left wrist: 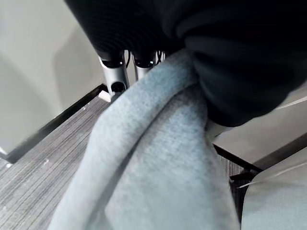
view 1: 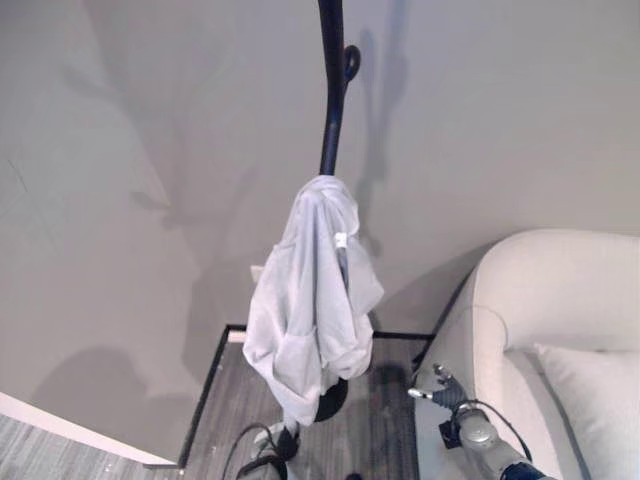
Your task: Hang the clothes on the sofa on the clothes rack.
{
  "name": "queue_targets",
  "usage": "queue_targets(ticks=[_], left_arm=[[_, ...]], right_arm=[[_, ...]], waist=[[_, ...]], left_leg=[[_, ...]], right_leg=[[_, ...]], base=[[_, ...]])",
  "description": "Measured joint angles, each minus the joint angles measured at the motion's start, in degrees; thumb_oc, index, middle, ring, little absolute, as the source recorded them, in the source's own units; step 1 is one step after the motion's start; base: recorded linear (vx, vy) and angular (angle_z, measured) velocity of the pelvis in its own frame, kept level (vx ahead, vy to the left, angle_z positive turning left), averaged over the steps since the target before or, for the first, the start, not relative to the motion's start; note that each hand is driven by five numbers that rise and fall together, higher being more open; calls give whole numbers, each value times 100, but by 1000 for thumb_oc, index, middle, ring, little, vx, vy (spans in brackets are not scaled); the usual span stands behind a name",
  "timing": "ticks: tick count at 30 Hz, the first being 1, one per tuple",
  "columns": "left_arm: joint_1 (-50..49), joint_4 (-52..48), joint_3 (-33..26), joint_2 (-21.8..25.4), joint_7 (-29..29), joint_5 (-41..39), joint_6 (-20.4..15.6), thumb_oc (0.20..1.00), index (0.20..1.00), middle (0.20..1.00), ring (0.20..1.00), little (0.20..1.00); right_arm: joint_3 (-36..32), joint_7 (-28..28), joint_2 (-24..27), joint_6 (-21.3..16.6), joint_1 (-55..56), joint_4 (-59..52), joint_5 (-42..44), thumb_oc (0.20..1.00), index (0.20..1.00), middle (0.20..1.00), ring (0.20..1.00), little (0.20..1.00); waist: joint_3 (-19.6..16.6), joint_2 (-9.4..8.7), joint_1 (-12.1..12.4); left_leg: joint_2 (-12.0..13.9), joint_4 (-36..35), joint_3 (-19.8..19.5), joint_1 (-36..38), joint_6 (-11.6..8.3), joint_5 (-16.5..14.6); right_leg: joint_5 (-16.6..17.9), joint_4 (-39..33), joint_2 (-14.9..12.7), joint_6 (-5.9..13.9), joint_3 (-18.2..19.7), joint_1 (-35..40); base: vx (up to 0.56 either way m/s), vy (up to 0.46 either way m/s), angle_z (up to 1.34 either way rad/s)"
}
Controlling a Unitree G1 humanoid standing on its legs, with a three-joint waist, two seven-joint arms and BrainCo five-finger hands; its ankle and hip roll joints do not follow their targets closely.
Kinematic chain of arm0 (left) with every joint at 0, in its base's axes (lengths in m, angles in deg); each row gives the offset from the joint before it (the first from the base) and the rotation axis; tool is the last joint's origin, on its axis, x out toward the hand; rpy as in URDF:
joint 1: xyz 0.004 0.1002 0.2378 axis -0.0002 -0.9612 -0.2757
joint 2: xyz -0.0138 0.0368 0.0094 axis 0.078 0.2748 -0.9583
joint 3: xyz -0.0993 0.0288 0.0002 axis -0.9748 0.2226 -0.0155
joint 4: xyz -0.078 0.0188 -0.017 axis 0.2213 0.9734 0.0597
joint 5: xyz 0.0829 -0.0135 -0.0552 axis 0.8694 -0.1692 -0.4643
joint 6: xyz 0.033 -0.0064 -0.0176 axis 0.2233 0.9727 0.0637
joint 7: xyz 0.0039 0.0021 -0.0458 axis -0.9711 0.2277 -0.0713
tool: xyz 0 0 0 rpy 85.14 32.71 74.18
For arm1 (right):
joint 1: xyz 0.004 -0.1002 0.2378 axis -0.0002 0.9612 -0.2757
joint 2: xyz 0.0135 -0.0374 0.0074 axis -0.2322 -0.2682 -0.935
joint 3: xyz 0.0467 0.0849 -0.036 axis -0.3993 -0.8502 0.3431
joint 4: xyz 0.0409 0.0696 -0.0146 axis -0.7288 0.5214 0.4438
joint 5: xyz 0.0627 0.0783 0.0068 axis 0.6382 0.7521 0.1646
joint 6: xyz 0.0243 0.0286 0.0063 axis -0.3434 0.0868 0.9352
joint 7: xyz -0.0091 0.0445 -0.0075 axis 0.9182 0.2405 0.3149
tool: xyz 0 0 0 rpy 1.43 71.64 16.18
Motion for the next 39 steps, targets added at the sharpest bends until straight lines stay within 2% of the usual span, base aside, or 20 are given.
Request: queue_targets(ticks=[7, 8, 9, 10, 15, 22, 29, 33, 36, 39], left_arm=[[165, -154, 108, 23, 107, 58, 74, 200, 200, 200, 200, 200], [175, -155, 127, 30, 106, 186, 80, 605, 605, 605, 605, 605], [197, -153, 131, 21, 106, 227, 83, 605, 605, 605, 605, 605], [199, -154, 131, 13, 106, 227, 87, 1000, 1000, 1000, 1000, 1000], [171, 12, -57, -48, 373, 103, 149, 1000, 1000, 1000, 1000, 1000], [-28, -9, -405, -43, 455, -339, 136, 1000, 1000, 1000, 1000, 1000], [-369, 374, -1136, 13, 819, -1436, -28, 1000, 1000, 1000, 1000, 1000], [-578, 368, -1426, 49, 1025, -2093, -128, 1000, 1000, 1000, 1000, 1000], [-719, 451, -1947, -12, 1147, -2842, -229, 1000, 1000, 1000, 1000, 1000], [-806, 645, -2247, -109, 1388, -3633, -227, 1000, 1000, 1000, 1000, 1000]], right_arm=[[0, -4, -3, 8, -39, -10, -35, 1000, 1000, 1000, 1000, 1000], [-1, -5, -3, 8, -41, -10, -35, 1000, 1000, 1000, 1000, 1000], [-1, -5, -3, 8, -40, -10, -34, 1000, 1000, 1000, 1000, 1000], [-2, -6, -3, 8, -40, -10, -34, 1000, 1000, 1000, 1000, 1000], [-59, -6, -2, 20, -41, 23, -36, 1000, 1000, 1000, 1000, 1000], [-473, -34, -31, 130, -32, 457, -26, 1000, 1000, 1000, 1000, 1000], [-1317, -73, 14, 161, 202, 1004, 338, 1000, 1000, 1000, 1000, 1000], [-1400, -54, 21, 163, 349, 1135, 477, 1000, 1000, 1000, 1000, 1000], [-1425, -36, 3, 135, 448, 1368, 531, 1000, 1000, 1000, 1000, 1000], [-1756, 8, -127, 130, 529, 1727, 784, 1000, 1000, 1000, 1000, 1000]], waist=[[79, -23, 34], [96, -20, 36], [105, -15, 35], [111, -9, 33], [170, 80, 22], [195, 279, 24], [33, 528, 36], [-31, 566, 87], [-35, 567, 102], [-93, 585, 119]], left_leg=[[0, -2, 3, -7, -1, 0], [0, -2, 1, -7, -2, 1], [0, -2, 0, -7, -2, 0], [0, -2, -1, -6, -2, 0], [1, -2, 23, 14, -18, 11], [3, -4, -7, 155, 21, -28], [3, 0, -26, 230, 42, -48], [3, -5, -43, 297, 67, -67], [38, -4, -13, 292, 71, -65], [75, -3, 36, 292, 74, -63]], right_leg=[[-2, 1, 1, 1, 2, -7], [-2, 1, 1, 1, 2, -7], [-2, 1, 1, 1, 4, -7], [-2, 1, 1, 1, 8, -7], [-1, 1, 0, -2, 13, 13], [-17, 1, -1, -32, -16, 157], [-19, 1, -6, -94, -51, 240], [-64, 0, -10, -145, -112, 322], [-102, -6, -29, -139, -250, 359], [-177, -24, -44, -167, -378, 395]], base=[[0, 0, 0], [0, 0, 0], [0, 0, 0], [0, 0, 0], [0, 0, 0], [0, -1, 1], [2, 2, 1], [10, 6, 9], [11, 4, 23], [33, 11, 29]])
